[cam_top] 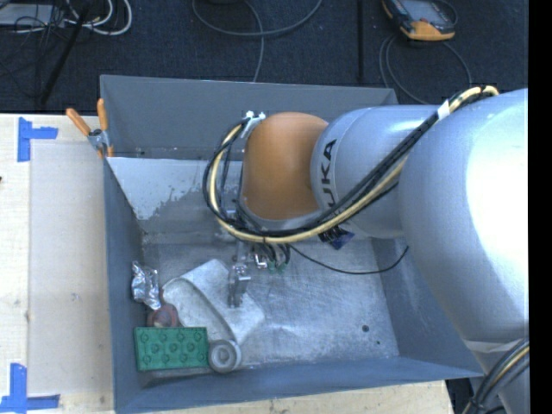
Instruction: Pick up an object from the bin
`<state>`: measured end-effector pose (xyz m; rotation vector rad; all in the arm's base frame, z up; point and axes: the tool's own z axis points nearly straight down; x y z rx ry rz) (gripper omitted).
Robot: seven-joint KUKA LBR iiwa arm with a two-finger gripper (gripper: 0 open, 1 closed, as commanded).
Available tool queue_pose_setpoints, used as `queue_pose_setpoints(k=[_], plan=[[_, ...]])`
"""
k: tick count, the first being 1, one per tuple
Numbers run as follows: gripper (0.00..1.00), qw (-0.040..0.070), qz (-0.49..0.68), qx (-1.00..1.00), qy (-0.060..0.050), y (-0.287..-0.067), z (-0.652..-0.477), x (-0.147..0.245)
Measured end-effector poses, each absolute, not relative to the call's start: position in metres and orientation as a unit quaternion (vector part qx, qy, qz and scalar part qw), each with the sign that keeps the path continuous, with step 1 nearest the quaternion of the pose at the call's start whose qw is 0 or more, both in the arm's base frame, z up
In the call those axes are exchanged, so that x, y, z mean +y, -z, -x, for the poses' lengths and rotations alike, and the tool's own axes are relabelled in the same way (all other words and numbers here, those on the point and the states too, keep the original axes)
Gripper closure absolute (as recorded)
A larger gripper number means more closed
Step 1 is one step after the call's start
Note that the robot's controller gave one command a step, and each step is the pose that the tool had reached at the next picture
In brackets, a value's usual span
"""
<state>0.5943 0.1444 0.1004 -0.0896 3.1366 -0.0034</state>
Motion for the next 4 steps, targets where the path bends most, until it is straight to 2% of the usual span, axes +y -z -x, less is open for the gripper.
queue_pose_setpoints(k=[1, 2, 3, 4], plan=[[0.0, 0.001, 0.069, 0.998, -0.001, -0.098, -0.596, 0.148], [1.0, -0.008, 0.07, 0.998, 0.0, -0.098, -0.593, 0.148], [1.0, 0.004, 0.194, 0.981, -0.001, -0.282, -0.538, 0.184], [1.0, -0.006, 0.246, 0.969, 0.0, -0.16, -0.475, 0.182]])
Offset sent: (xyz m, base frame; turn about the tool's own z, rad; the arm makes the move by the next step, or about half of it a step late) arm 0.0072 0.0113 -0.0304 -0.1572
